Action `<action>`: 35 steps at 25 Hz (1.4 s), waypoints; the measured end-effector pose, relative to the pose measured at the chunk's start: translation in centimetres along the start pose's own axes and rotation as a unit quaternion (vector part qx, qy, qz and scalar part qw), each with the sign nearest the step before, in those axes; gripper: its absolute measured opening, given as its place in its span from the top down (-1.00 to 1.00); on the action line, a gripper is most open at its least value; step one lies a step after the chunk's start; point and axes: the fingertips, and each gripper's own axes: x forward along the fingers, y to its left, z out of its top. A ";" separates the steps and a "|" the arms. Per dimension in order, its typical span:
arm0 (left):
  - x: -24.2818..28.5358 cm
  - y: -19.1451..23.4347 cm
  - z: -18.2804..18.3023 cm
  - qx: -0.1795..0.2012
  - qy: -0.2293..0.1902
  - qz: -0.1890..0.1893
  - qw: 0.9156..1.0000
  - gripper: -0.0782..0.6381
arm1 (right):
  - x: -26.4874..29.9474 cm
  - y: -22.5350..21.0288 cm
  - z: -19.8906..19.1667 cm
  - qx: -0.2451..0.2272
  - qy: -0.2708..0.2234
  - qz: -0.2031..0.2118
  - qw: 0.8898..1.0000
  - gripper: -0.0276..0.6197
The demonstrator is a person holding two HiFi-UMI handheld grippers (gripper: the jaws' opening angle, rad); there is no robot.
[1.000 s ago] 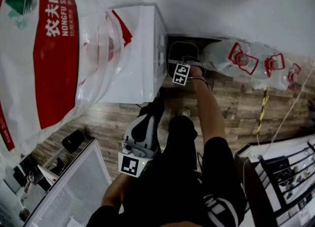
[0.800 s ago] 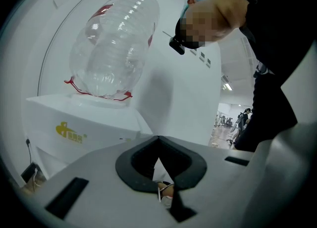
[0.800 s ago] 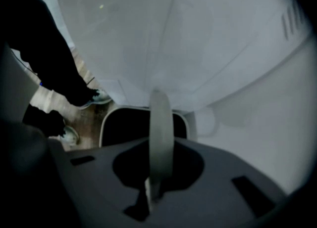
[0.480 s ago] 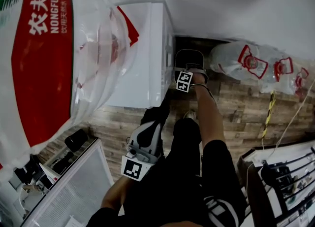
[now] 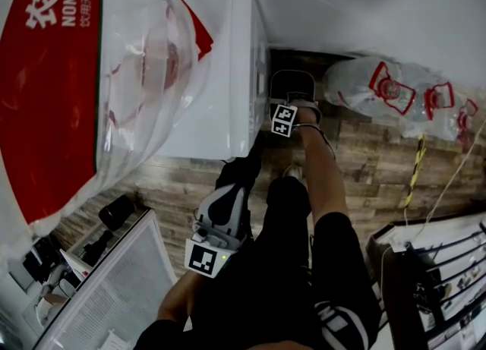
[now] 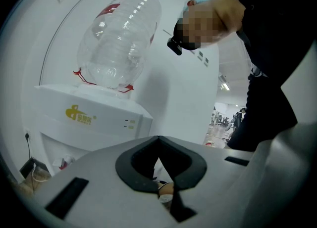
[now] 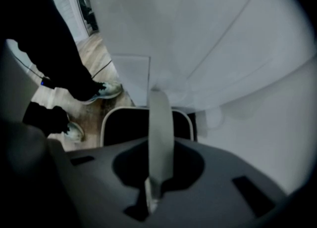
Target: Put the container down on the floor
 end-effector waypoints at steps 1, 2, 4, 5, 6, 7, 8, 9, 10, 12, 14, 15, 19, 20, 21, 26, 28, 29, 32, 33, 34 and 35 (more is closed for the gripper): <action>-0.1 0.0 -0.1 0.001 0.001 0.001 1.000 0.70 | 0.0 0.1 -0.1 0.001 0.004 0.001 1.000 0.81; -0.2 0.0 -0.2 0.001 0.003 0.001 1.000 0.70 | -0.1 0.2 -0.2 0.004 0.005 0.002 1.000 0.81; -0.4 0.0 -0.4 0.000 0.007 0.002 1.000 0.70 | -0.4 0.7 -0.1 0.013 -0.003 0.006 1.000 0.78; -0.4 0.0 -0.4 -0.001 0.008 0.003 1.000 0.70 | -0.6 0.8 0.1 0.018 -0.010 0.006 1.000 0.74; -0.4 -0.1 -0.4 -0.002 0.008 0.003 1.000 0.70 | -0.7 0.9 0.3 0.021 -0.017 0.005 1.000 0.68; -0.4 -0.1 -0.3 -0.004 0.008 0.003 1.000 0.70 | -0.9 0.8 0.5 0.024 -0.022 0.002 0.999 0.62; -0.3 -0.1 -0.2 -0.006 0.007 0.004 1.000 0.70 | -1.1 0.6 0.6 0.027 -0.025 0.000 0.999 0.59; -0.3 -0.1 -0.1 -0.007 0.007 0.004 1.000 0.70 | -1.2 0.5 0.7 0.028 -0.027 -0.001 0.999 0.58; -0.2 -0.2 0.0 -0.008 0.006 0.004 1.000 0.70 | -1.4 0.5 0.9 0.028 -0.030 0.000 0.999 0.57; -0.1 -0.5 0.2 -0.008 0.005 0.003 1.000 0.70 | -1.7 0.5 1.2 0.024 -0.037 0.001 0.999 0.57; 0.0 -0.7 0.3 -0.008 0.007 0.000 1.000 0.70 | -2.0 0.4 1.5 0.020 -0.041 0.001 0.999 0.57; 0.0 -0.8 0.2 -0.008 0.009 -0.001 1.000 0.70 | -2.1 0.4 1.5 0.019 -0.040 0.002 0.999 0.57; 0.0 -0.8 0.5 -0.012 0.009 0.000 1.000 0.70 | -2.6 0.6 1.6 0.021 -0.042 0.008 0.999 0.56; 0.0 -0.7 0.6 -0.013 0.009 0.001 1.000 0.70 | -2.8 0.6 1.5 0.023 -0.043 0.009 0.999 0.55; 0.0 -0.6 0.7 -0.014 0.008 0.002 1.000 0.70 | -3.0 0.6 1.5 0.023 -0.044 0.009 0.999 0.54; -0.3 -0.6 1.4 -0.014 0.006 0.005 1.000 0.70 | -3.9 0.4 1.4 0.025 -0.048 0.002 0.999 0.50; -0.3 -0.7 1.7 -0.016 0.005 0.004 1.000 0.70 | -4.5 0.2 1.4 0.029 -0.051 0.002 0.998 0.49; -0.3 -0.8 1.9 -0.017 0.004 0.003 1.000 0.70 | -4.9 0.0 1.4 0.031 -0.053 0.002 0.998 0.48; -0.4 -1.3 2.3 -0.020 0.001 0.003 1.000 0.70 | -5.9 -0.2 1.3 0.035 -0.059 0.001 0.998 0.47; -0.6 -1.4 2.3 -0.021 0.001 0.003 1.000 0.70 | -6.2 -0.2 1.2 0.037 -0.061 0.001 0.997 0.46; -0.7 -1.6 2.4 -0.022 0.001 0.003 1.000 0.70 | -6.6 -0.2 1.2 0.040 -0.064 0.001 0.997 0.46; -0.8 -1.7 2.5 -0.023 0.000 0.003 1.000 0.70 | -7.0 -0.2 1.2 0.043 -0.066 0.001 0.997 0.45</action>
